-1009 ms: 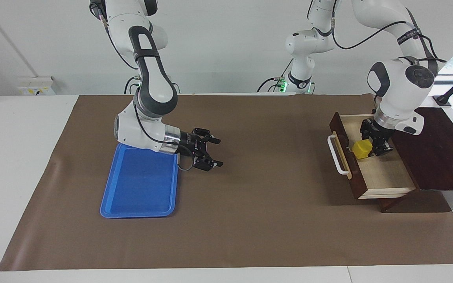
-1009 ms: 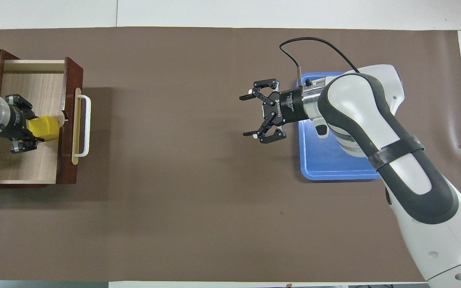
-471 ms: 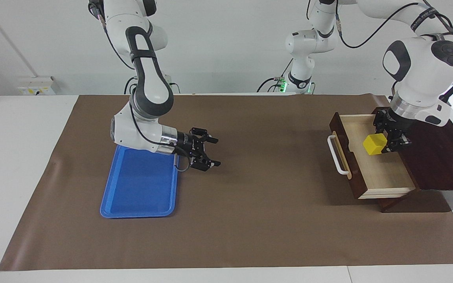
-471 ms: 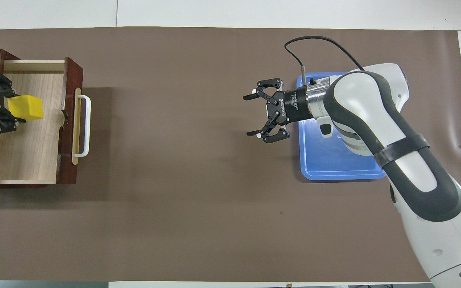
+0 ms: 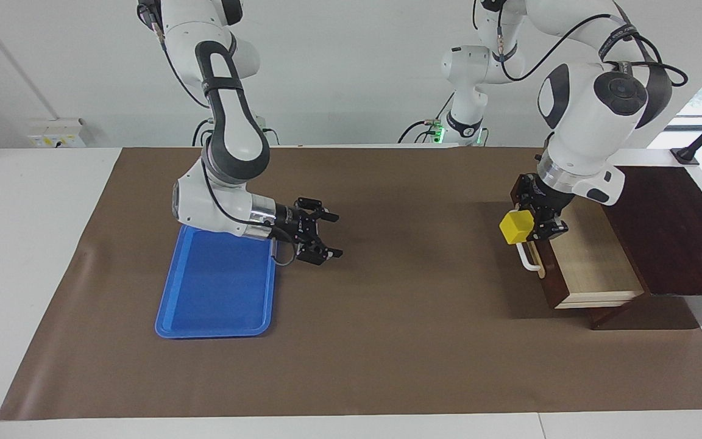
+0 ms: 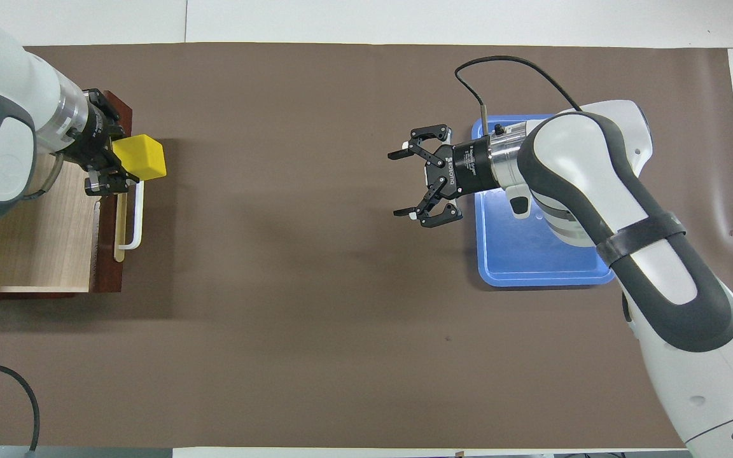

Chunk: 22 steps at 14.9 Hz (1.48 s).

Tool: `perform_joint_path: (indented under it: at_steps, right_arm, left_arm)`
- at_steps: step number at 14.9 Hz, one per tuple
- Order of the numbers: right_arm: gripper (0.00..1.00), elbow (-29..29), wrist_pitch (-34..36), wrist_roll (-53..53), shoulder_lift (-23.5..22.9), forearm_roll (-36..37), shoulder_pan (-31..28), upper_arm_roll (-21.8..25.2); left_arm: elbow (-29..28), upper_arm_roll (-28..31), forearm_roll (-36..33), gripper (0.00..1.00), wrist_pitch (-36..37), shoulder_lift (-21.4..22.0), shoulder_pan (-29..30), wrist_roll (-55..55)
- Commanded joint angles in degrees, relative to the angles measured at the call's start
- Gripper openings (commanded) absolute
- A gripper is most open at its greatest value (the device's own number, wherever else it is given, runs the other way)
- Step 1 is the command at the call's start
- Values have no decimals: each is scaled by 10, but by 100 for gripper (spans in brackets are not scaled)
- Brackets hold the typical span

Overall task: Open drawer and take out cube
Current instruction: 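Grasp the yellow cube with the left gripper and lift it, then carry the cube toward the center while the right gripper approaches it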

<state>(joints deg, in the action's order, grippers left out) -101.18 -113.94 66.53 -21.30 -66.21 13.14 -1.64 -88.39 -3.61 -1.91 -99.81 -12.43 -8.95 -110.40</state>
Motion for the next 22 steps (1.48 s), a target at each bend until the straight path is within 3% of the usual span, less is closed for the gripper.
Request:
perform_joint_path:
  at_steps: [1,5,12,22]
  right_arm:
    - [100,-2,3,9,3,-4,1,-2]
    - [100,-5,-17,20,4,-4,18,-2]
    - [100,-7,-65,40,3,-7,55,-3]
    - [100,4,-105,70,2,-3,105,-1]
  left_arm:
    - [27,11,10,0,-4,-40,-44,-91]
    - [35,10,5,0,-15,-41,-73,-104]
    - [-12,9,1,0,-39,-23,-117,-86]
    - [-51,9,1,0,-50,-3,-128,-64]
